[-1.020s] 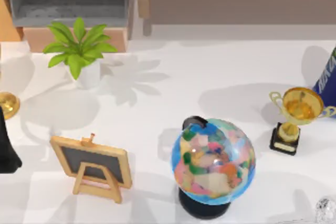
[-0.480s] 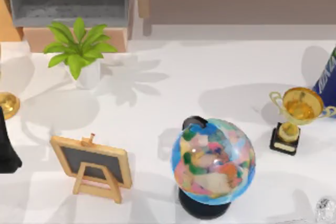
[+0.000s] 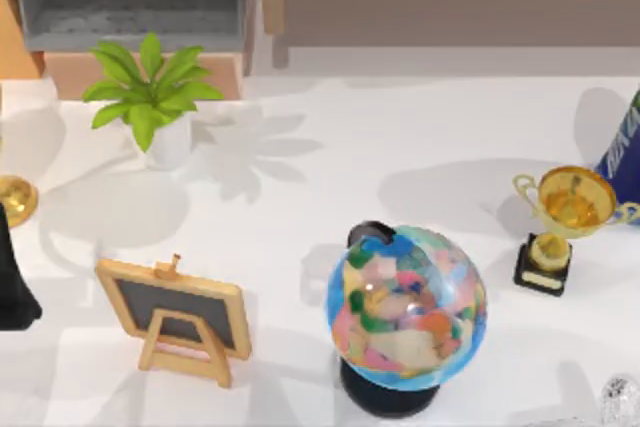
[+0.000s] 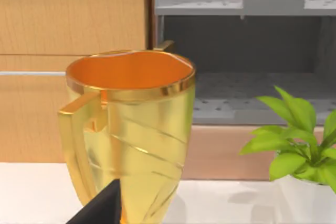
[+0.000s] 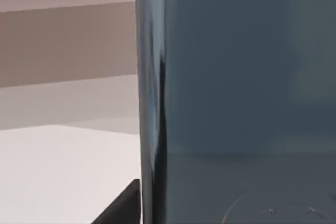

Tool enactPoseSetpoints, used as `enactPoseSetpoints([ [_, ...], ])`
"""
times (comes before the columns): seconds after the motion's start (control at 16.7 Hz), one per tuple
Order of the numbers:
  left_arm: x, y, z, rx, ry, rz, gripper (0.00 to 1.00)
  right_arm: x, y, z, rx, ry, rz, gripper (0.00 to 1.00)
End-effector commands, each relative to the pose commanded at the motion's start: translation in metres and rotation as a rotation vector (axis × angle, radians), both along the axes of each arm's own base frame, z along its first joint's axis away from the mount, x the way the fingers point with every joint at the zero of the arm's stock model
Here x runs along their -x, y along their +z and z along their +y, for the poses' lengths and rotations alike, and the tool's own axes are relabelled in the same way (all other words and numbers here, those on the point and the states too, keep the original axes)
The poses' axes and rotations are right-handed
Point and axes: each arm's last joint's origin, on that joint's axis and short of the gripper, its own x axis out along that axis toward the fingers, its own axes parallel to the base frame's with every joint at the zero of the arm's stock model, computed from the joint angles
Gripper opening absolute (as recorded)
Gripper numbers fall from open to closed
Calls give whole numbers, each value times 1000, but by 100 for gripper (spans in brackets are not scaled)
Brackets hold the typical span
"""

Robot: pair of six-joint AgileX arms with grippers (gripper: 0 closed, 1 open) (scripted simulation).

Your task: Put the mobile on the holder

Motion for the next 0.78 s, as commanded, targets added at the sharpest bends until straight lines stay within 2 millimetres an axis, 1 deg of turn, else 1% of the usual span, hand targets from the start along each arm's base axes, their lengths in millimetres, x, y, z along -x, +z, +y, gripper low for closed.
enactPoseSetpoints([
  [0.42,0,0,0,0,0,0,100,0,0,0,0,0,0,98],
  [0.48,0,0,0,0,0,0,100,0,0,0,0,0,0,100],
  [0.78,0,0,0,0,0,0,100,0,0,0,0,0,0,100],
])
